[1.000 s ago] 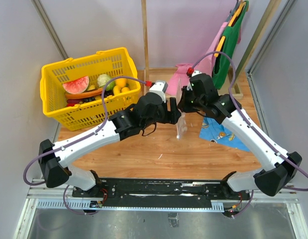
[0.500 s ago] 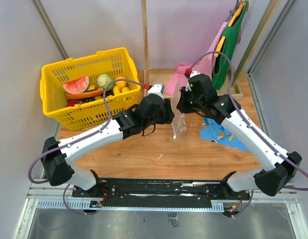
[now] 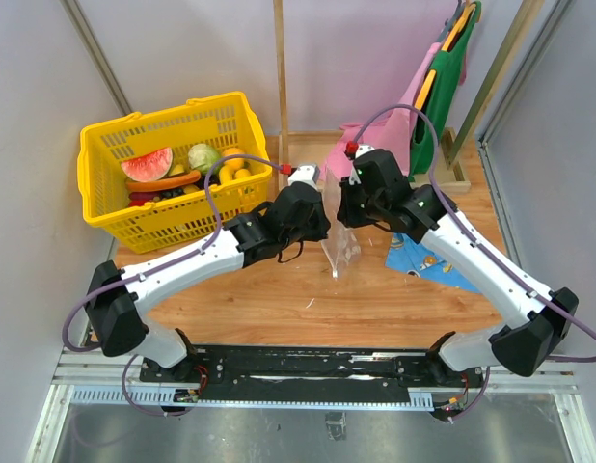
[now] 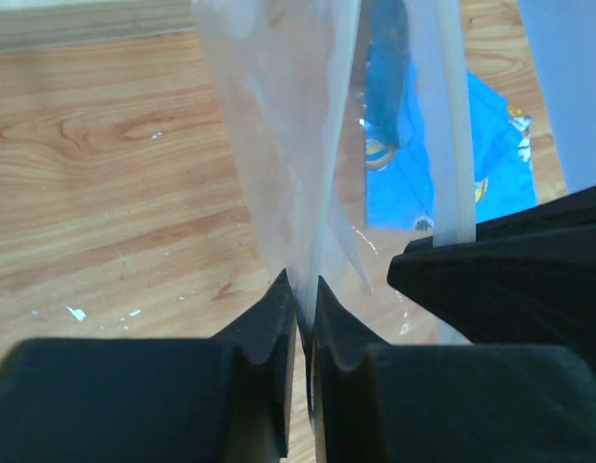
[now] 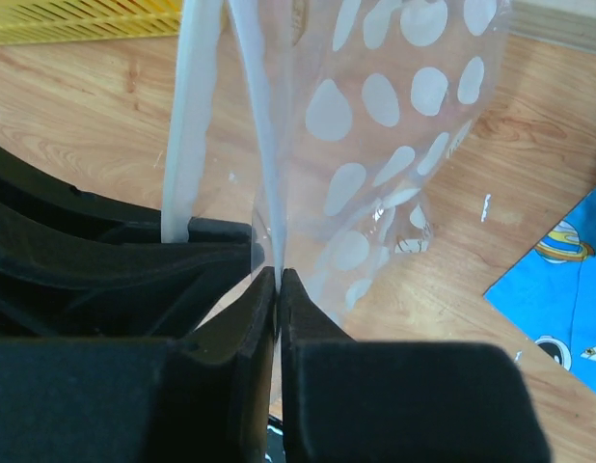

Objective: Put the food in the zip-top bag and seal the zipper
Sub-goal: Open the zipper of the food storage bag.

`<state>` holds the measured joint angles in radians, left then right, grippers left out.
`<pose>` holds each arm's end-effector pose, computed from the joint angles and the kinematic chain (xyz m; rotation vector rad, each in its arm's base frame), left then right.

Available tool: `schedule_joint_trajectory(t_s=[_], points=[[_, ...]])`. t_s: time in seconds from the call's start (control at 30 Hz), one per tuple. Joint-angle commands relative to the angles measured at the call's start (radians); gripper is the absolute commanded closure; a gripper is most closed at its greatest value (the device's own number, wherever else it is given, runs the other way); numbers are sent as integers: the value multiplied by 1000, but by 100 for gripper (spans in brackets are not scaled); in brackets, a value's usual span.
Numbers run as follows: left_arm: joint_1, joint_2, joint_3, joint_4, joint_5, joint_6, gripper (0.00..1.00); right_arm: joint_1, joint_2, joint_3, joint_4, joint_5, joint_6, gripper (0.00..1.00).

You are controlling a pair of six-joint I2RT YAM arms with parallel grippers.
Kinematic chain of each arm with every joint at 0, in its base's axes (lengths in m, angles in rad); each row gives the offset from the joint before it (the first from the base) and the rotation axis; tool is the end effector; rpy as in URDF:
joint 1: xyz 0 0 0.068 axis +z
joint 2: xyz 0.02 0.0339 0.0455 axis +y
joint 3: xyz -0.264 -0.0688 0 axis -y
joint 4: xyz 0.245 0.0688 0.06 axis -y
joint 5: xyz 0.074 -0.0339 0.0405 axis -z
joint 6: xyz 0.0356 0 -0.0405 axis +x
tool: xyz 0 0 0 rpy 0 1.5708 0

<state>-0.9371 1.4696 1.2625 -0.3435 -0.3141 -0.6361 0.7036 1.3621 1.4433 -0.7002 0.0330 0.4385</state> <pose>0.2086 -0.2653 0.3281 0.1336 2.1478 -0.6093 0.2248 0.1892 0.3879 -0.2791 2.2381 0.5970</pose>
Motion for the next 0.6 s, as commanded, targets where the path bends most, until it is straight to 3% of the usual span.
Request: schedule_joint_trajectory(t_s=[0.0,0.07,0.3,0.57], points=[[11,-21,-23,55,2,-27,92,20,4,4,-44,60,-4,92],[11,-33,-39,69,10,-44,99,23,-1,-12,-39,67,1,87],[11,-48,-61,92,17,-85,100,50,-10,-33,-6,54,9,68],[11,-43,-40,64,-17,-118,100,103,4,-50,4,74,12,58]])
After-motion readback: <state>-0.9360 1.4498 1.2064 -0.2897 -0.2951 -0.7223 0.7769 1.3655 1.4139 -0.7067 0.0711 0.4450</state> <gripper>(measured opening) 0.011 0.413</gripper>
